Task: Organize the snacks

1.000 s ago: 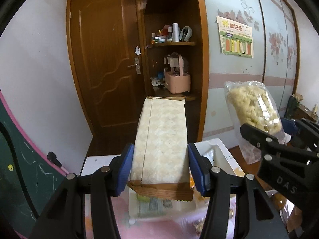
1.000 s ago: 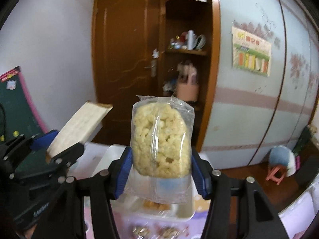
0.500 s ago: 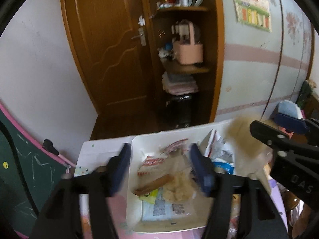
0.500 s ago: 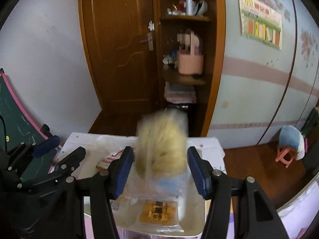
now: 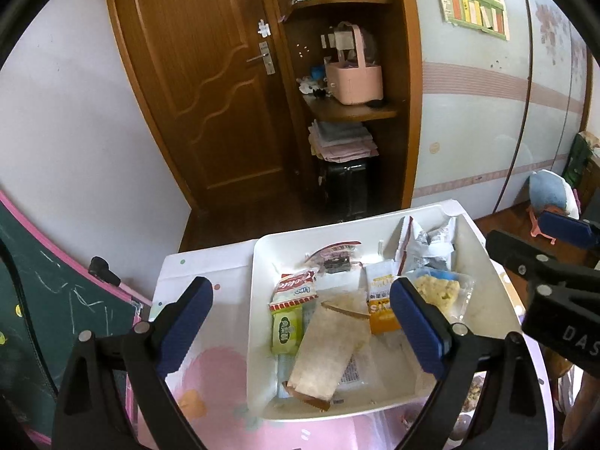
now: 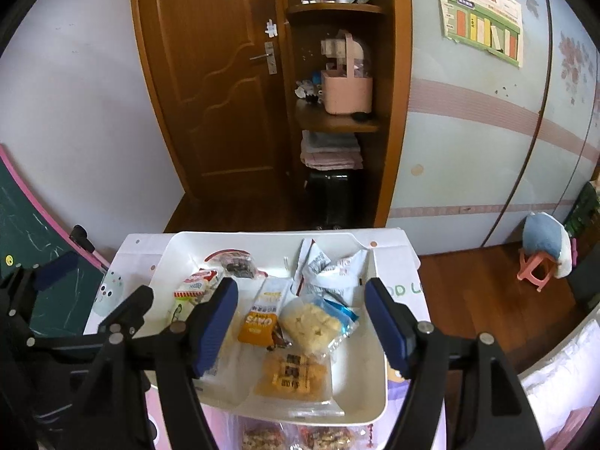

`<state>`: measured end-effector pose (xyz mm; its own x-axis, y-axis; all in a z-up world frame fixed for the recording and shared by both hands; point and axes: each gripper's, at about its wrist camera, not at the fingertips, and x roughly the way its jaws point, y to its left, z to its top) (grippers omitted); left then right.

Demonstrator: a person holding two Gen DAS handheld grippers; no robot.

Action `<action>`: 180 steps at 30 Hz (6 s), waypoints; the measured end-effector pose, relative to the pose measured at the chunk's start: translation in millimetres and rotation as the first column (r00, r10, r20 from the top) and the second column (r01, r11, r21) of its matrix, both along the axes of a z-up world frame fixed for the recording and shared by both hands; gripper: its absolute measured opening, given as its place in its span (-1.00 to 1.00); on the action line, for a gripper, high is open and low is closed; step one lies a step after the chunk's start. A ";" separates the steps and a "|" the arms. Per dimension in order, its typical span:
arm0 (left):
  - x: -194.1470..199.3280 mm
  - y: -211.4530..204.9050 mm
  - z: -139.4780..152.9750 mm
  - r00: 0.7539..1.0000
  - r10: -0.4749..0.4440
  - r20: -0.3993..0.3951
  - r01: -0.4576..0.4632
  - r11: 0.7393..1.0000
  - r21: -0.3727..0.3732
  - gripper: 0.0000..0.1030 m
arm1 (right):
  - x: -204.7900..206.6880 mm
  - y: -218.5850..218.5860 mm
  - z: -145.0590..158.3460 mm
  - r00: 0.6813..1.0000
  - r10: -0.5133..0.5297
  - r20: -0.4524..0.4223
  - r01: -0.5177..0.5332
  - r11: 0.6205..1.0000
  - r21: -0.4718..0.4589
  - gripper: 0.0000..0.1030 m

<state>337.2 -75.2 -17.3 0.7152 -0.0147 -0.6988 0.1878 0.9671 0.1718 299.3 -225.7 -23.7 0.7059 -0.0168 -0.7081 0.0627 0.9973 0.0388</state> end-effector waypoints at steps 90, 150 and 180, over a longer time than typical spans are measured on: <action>-110.0 -20.3 -190.8 0.936 -0.181 -0.303 0.082 0.946 -0.314 -0.23 | -114.2 -51.5 -186.8 0.947 0.009 -0.320 0.072 0.968 0.241 -0.03; 92.1 -1.2 -15.3 0.972 0.035 -0.232 -0.054 0.995 -0.078 -0.21 | 40.4 14.1 23.0 0.999 0.021 -0.045 -0.028 0.987 -0.159 -0.02; 46.8 17.1 -4.1 0.967 0.027 -0.255 -0.054 0.993 -0.102 0.85 | 6.8 21.4 15.3 0.994 0.025 -0.107 -0.042 0.986 -0.161 0.26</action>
